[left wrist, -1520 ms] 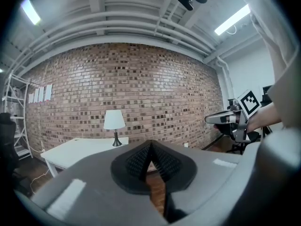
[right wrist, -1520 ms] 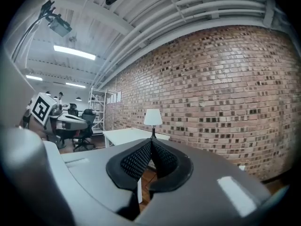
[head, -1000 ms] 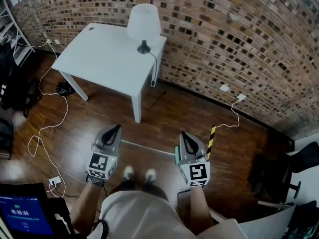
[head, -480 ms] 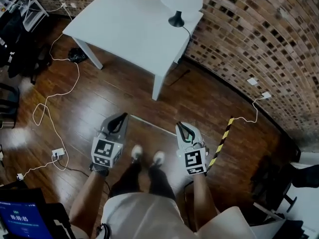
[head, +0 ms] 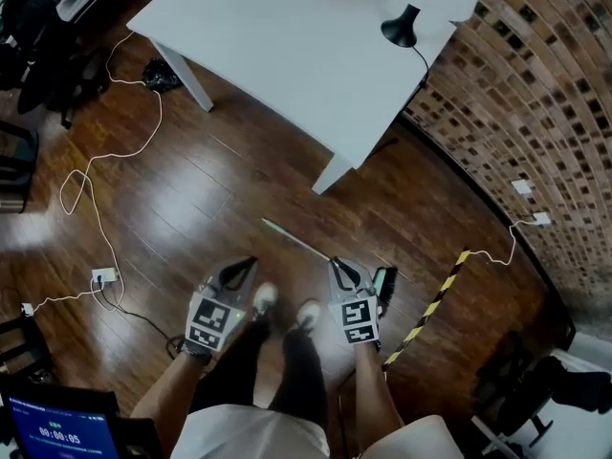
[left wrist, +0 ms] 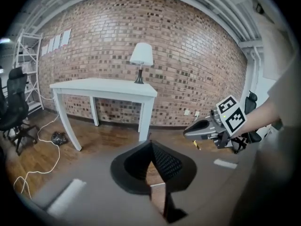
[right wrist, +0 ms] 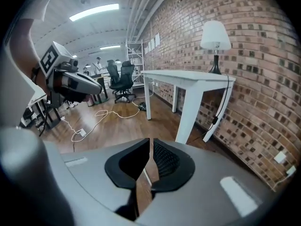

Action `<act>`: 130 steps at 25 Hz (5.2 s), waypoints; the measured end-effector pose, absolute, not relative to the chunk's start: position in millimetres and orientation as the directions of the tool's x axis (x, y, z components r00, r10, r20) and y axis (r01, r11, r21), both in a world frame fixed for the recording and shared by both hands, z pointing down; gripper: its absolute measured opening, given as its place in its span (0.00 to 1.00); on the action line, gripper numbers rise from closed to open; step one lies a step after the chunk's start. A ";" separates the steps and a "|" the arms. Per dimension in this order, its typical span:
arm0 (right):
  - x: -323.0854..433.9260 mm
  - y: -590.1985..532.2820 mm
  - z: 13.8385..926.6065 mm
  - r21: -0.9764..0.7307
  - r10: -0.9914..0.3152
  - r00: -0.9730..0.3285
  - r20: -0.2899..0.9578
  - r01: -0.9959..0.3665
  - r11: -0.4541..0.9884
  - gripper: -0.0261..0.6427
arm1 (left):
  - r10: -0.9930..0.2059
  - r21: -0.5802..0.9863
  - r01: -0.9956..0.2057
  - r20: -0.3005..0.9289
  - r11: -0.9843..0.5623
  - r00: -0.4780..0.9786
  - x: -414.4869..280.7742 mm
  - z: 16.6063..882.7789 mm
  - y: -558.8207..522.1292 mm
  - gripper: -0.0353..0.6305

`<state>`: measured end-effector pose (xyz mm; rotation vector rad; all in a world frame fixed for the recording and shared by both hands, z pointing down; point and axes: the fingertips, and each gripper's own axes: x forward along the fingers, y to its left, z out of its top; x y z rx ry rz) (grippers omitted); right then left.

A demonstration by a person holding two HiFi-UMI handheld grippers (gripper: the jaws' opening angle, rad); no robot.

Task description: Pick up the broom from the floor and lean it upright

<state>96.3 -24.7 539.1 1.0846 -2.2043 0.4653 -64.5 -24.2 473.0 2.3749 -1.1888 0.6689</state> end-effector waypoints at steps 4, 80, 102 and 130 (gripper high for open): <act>77.3 -32.7 610.8 -0.064 -0.509 -0.474 0.718 -0.774 0.630 0.10 | -0.595 0.151 -0.813 0.610 -0.562 0.524 -77.4 520.1 -21.7 0.05; 53.8 -4.0 1110.8 0.013 -0.093 -0.145 0.985 -0.478 0.878 0.16 | -0.469 0.267 -0.815 0.708 -0.514 0.528 -88.4 883.9 27.7 0.05; 220.5 -76.1 740.9 0.191 -0.585 -0.137 0.799 -0.866 0.463 0.18 | -0.517 0.172 -0.655 0.481 -0.736 0.708 28.4 604.3 -75.2 0.05; 230.5 -309.1 696.3 0.068 -0.630 -0.370 0.683 -0.826 0.559 0.18 | -0.740 0.184 -0.846 0.417 -0.500 0.528 102.5 558.6 -171.3 0.05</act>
